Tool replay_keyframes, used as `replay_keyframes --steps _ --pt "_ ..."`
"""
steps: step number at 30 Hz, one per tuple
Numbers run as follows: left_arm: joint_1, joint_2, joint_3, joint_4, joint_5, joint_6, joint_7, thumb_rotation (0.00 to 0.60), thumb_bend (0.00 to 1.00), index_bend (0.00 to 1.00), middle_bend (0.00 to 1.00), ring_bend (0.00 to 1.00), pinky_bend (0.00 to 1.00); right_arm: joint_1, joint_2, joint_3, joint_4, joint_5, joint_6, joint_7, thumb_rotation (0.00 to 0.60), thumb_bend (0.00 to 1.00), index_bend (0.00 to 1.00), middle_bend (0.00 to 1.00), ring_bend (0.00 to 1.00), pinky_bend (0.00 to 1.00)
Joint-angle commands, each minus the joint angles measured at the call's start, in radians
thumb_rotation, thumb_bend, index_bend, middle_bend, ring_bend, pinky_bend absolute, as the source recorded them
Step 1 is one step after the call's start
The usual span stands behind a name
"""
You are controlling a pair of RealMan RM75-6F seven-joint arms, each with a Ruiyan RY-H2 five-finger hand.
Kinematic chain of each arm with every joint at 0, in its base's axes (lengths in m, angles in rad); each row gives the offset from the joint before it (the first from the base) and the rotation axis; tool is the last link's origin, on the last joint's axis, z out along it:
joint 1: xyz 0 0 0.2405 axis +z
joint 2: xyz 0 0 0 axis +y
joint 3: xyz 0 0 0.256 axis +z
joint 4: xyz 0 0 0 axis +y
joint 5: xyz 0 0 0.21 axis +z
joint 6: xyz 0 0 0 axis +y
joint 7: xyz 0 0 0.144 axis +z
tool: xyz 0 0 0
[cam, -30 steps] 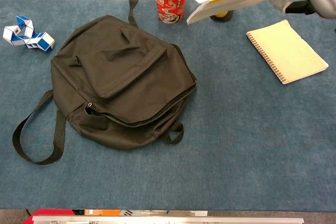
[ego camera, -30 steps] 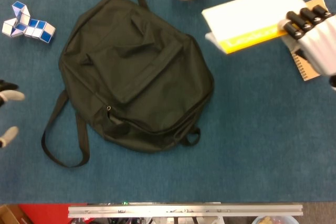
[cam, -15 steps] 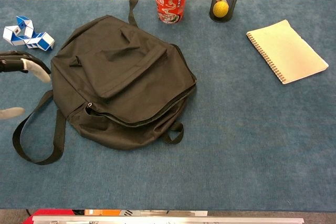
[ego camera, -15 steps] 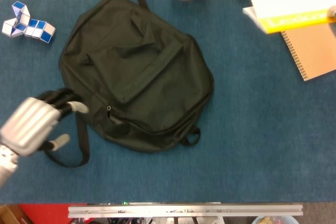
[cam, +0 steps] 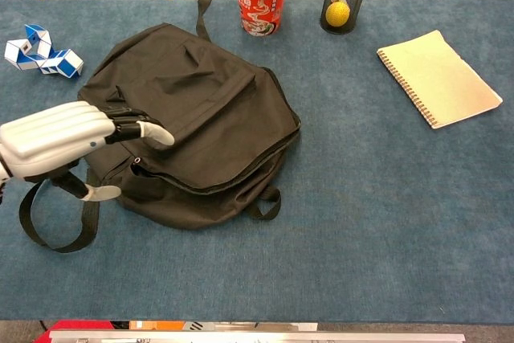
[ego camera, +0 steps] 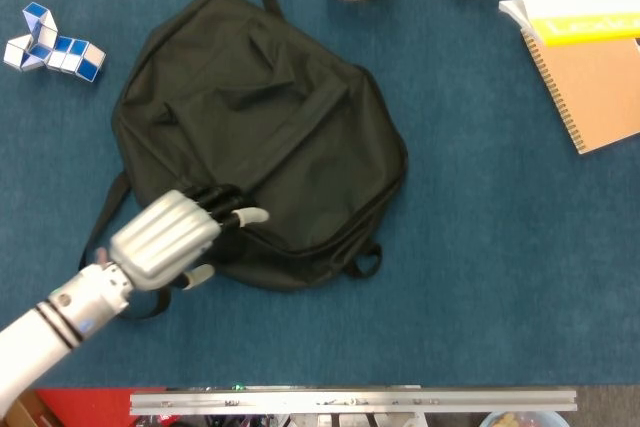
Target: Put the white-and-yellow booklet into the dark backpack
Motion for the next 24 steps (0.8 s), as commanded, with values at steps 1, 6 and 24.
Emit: replay_keyframes --steps 1,6,24 --pt "-0.035 -0.065 -0.018 0.042 -0.051 -0.056 0.063 0.600 0.20 0.14 0.15 0.13 0.25 -0.003 0.001 0.001 -0.002 -0.003 0.000 0.000 0.600 0.41 0.83 0.72 0.65 0.69" --pt "-0.058 -0.128 -0.023 0.067 -0.120 -0.108 0.130 0.600 0.20 0.08 0.11 0.10 0.24 -0.011 0.004 0.004 -0.005 -0.006 0.001 0.002 0.600 0.41 0.83 0.72 0.65 0.69" --pt "-0.086 -0.335 -0.054 0.115 -0.364 -0.129 0.338 0.600 0.20 0.03 0.07 0.07 0.22 -0.040 0.004 0.014 0.024 0.000 0.000 0.033 0.600 0.41 0.83 0.72 0.65 0.69"
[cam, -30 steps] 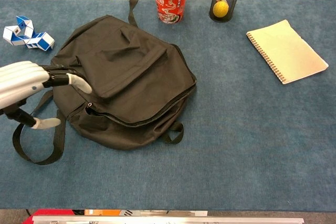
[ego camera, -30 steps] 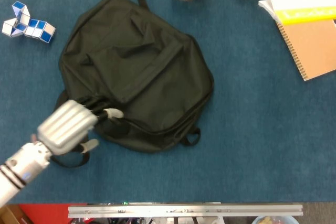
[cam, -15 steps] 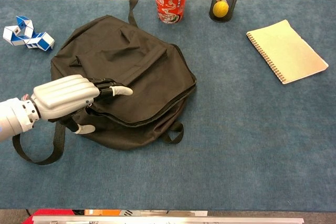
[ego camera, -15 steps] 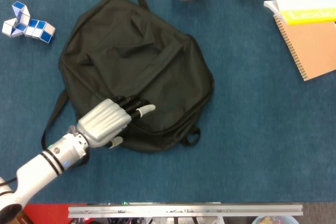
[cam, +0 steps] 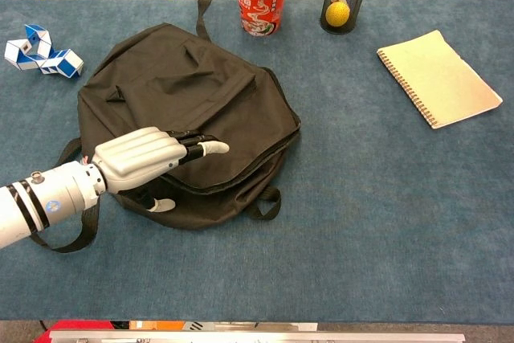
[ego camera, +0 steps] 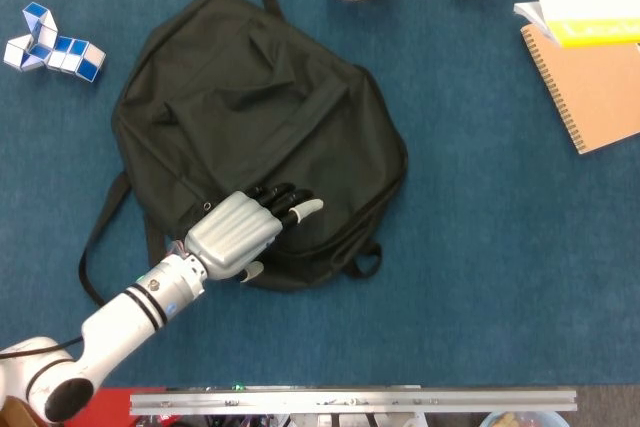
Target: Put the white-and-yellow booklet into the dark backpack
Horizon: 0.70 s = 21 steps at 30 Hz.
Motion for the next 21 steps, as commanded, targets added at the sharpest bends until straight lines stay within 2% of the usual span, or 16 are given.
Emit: replay_keyframes --steps 1,7,10,13,15,19,21 --pt "-0.004 -0.040 -0.016 0.015 -0.060 0.011 0.031 0.600 0.20 0.03 0.07 0.07 0.22 -0.005 0.001 0.004 0.006 0.004 0.001 0.007 0.600 0.41 0.83 0.73 0.65 0.69" --pt "-0.022 -0.089 -0.036 0.039 -0.154 0.010 0.072 0.600 0.20 0.05 0.08 0.08 0.22 -0.011 0.003 0.010 0.015 0.007 0.005 0.021 0.600 0.41 0.83 0.73 0.65 0.69" --pt "-0.022 -0.115 -0.049 0.049 -0.185 0.034 0.068 0.600 0.21 0.10 0.11 0.11 0.23 -0.014 0.003 0.013 0.020 0.009 0.006 0.029 0.600 0.41 0.83 0.73 0.65 0.69" --pt "-0.018 -0.140 -0.064 0.060 -0.209 0.062 0.044 0.600 0.21 0.19 0.18 0.18 0.26 -0.017 0.002 0.016 0.026 0.012 0.007 0.038 0.600 0.41 0.83 0.73 0.65 0.69" --pt "-0.018 -0.155 -0.073 0.075 -0.219 0.077 0.038 0.600 0.21 0.27 0.25 0.26 0.34 -0.017 0.002 0.017 0.029 0.013 0.008 0.043 0.600 0.41 0.84 0.73 0.65 0.69" --pt "-0.019 -0.184 -0.092 0.102 -0.238 0.106 0.009 0.600 0.22 0.38 0.37 0.41 0.52 -0.018 0.000 0.020 0.033 0.012 0.009 0.050 0.600 0.41 0.84 0.73 0.65 0.69" --pt "-0.018 -0.196 -0.101 0.110 -0.244 0.116 -0.011 0.600 0.25 0.44 0.46 0.50 0.65 -0.018 0.000 0.022 0.032 0.013 0.008 0.053 0.600 0.41 0.84 0.73 0.65 0.69"
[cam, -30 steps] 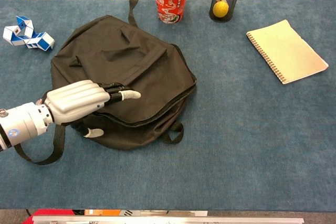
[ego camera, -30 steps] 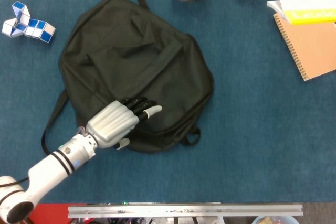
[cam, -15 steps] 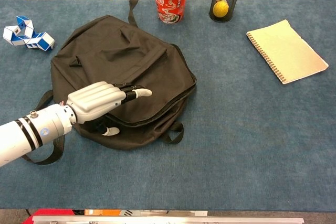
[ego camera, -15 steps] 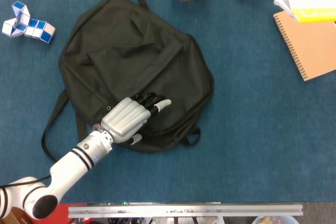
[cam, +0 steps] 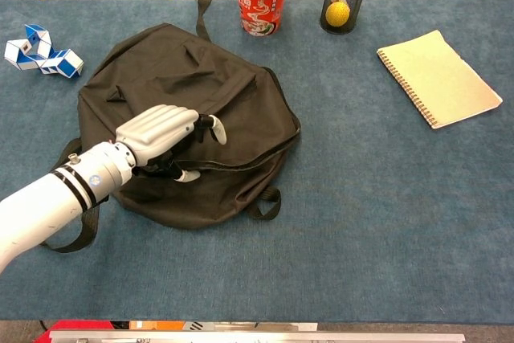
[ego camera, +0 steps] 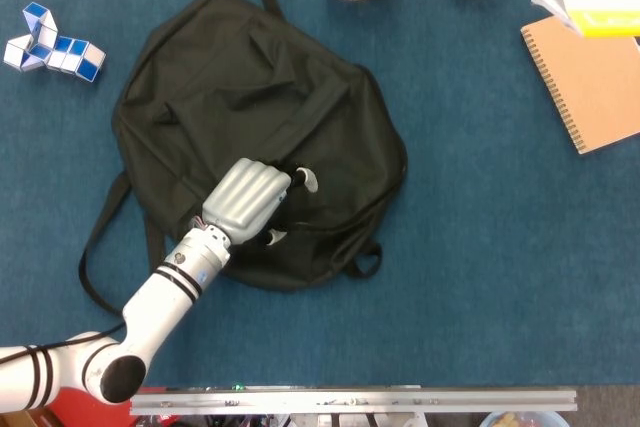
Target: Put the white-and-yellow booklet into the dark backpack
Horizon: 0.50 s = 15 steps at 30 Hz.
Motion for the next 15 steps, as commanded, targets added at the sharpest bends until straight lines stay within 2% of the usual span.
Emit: replay_keyframes --steps 1,7,11,15 --pt "0.000 -0.023 -0.018 0.018 -0.013 0.022 -0.036 0.600 0.26 0.48 0.51 0.56 0.70 0.001 0.000 0.002 -0.001 -0.001 0.000 0.002 0.600 0.41 0.84 0.73 0.65 0.69" --pt "0.010 -0.050 -0.044 0.042 0.005 0.079 -0.122 0.600 0.34 0.67 0.72 0.75 0.92 0.000 0.005 0.009 -0.010 0.001 0.003 0.010 0.600 0.40 0.84 0.73 0.66 0.69" --pt "0.021 -0.037 -0.054 0.023 -0.018 0.085 -0.174 0.600 0.36 0.73 0.79 0.78 0.95 -0.002 0.006 0.013 -0.011 0.004 0.004 0.015 0.600 0.40 0.84 0.73 0.66 0.69" --pt "0.025 -0.024 -0.052 0.019 -0.025 0.090 -0.192 0.600 0.36 0.71 0.79 0.78 0.96 -0.004 0.004 0.014 -0.009 0.005 0.005 0.021 0.600 0.40 0.84 0.73 0.66 0.69"
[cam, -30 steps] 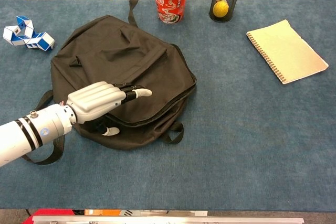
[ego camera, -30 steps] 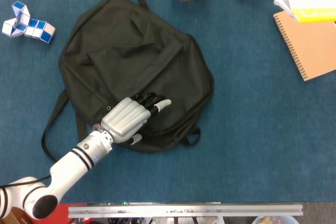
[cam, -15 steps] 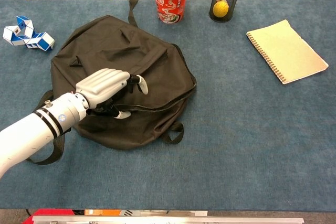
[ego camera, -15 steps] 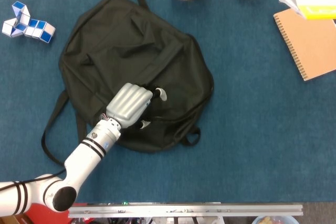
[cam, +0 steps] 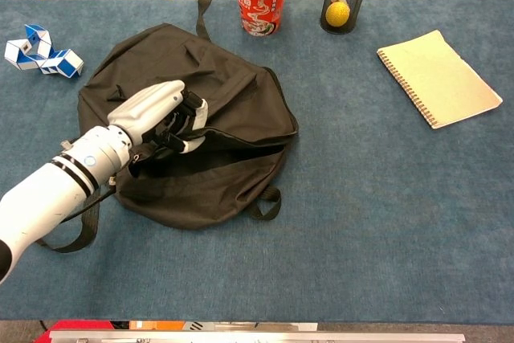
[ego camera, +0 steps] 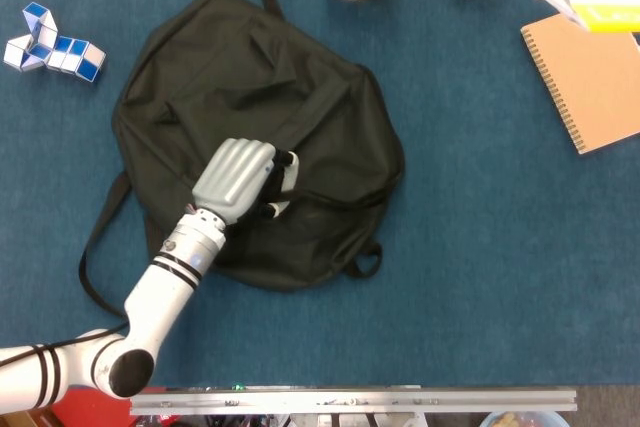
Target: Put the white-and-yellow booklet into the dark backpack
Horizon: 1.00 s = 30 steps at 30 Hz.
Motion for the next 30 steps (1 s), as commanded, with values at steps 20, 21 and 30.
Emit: replay_keyframes --steps 20,21,30 --pt "0.057 0.146 -0.081 -0.140 0.031 0.130 -0.245 0.600 0.40 0.75 0.80 0.78 0.96 -0.004 0.065 -0.031 -0.149 -0.022 -0.061 -0.010 0.600 0.40 0.85 0.74 0.66 0.70" --pt "0.062 0.160 -0.088 -0.156 0.020 0.131 -0.261 0.600 0.40 0.75 0.80 0.78 0.96 -0.005 0.077 -0.037 -0.176 -0.023 -0.073 -0.011 0.600 0.40 0.85 0.74 0.66 0.71" --pt "0.091 0.263 -0.130 -0.271 -0.084 0.108 -0.360 0.600 0.40 0.75 0.81 0.78 0.96 -0.010 0.200 -0.088 -0.440 -0.005 -0.221 -0.018 0.600 0.40 0.87 0.75 0.68 0.72"
